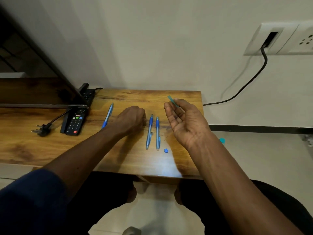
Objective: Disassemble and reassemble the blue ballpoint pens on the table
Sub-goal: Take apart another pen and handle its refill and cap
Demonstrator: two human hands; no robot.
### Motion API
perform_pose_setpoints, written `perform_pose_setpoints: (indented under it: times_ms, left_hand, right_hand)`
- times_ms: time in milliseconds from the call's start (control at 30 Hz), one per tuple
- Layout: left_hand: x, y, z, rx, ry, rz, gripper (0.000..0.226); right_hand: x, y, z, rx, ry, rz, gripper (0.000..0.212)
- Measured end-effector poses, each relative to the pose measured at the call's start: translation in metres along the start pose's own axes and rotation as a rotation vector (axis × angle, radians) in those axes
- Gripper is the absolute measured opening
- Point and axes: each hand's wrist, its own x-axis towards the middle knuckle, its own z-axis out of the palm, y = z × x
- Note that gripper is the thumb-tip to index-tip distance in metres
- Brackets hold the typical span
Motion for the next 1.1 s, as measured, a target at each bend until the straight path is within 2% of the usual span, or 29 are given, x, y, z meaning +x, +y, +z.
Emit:
perform_pose_setpoints:
  times_ms: [67, 200, 267, 400, 500, 667, 767, 900, 1100]
  left_hand:
    - [0.002, -0.005, 0.0, -0.105, -0.03, -0.02, 0.009]
    - [-0.003, -0.025, -0.014, -0.749, -0.105, -0.15, 0.019]
    - [-0.008, -0.031, -0.02, -0.965, -0.129, -0.174, 0.019]
    - [-0.013, -0.029, -0.025, -1.176, -0.122, -0.154, 0.006]
    - [-0.019, -0.021, -0.032, -1.394, -0.143, -0.134, 0.006]
    - [-0.037, 0.005, -0.058, -1.67, -0.035, -0.01, 0.009]
    - [-0.051, 0.017, -0.074, -1.672, 0.0, 0.101, 0.022]
    - [-0.064, 0.03, -0.084, -1.487, 0.032, 0.254, 0.02]
    - [-0.063, 0.041, -0.081, -1.374, 0.183, 0.239, 0.014]
  right_hand:
    - [0.0, -0.001, 0.0, -0.004, -0.003, 0.001, 0.007]
    - [0.0, -0.006, 0.002, -0.007, 0.005, -0.015, 0.007]
    - [0.001, -0.008, 0.004, -0.001, 0.012, -0.024, 0.007]
    - [0.003, -0.008, 0.007, 0.002, 0.02, -0.034, 0.008]
    - [0.003, -0.006, 0.007, -0.006, 0.015, -0.035, 0.008]
    - [0.004, -0.004, 0.007, -0.008, 0.023, -0.037, 0.008]
    - [0.006, -0.001, 0.006, -0.02, 0.016, -0.036, 0.007]
    - [0.005, 0.0, 0.007, -0.042, 0.019, -0.046, 0.007]
    - [0.005, 0.002, 0.009, -0.061, 0.016, -0.046, 0.006]
